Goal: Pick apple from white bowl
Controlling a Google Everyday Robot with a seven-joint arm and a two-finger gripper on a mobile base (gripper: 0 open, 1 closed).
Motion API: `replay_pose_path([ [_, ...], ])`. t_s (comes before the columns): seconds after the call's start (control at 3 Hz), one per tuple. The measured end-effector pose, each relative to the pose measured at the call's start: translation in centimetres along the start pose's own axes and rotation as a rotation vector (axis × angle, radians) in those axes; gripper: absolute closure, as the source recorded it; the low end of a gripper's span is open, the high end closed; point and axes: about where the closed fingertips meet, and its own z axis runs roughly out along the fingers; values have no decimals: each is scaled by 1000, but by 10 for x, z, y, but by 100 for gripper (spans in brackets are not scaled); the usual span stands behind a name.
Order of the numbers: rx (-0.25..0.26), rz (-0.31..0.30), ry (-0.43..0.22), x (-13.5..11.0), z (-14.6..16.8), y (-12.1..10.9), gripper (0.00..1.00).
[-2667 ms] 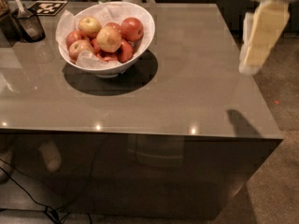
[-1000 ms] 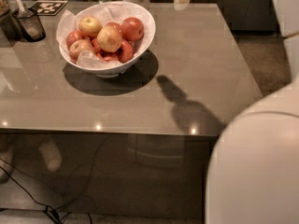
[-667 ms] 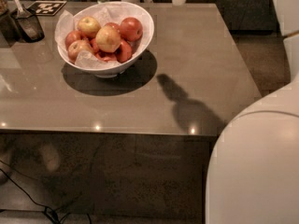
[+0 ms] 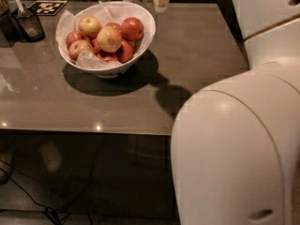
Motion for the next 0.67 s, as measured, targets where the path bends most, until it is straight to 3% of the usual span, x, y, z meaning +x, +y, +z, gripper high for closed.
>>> replay_pose_path([
  [0.33,5,-18,-87,-14,57,-20,0],
  [0.67,5,-18,-87,-14,57,-20,0],
])
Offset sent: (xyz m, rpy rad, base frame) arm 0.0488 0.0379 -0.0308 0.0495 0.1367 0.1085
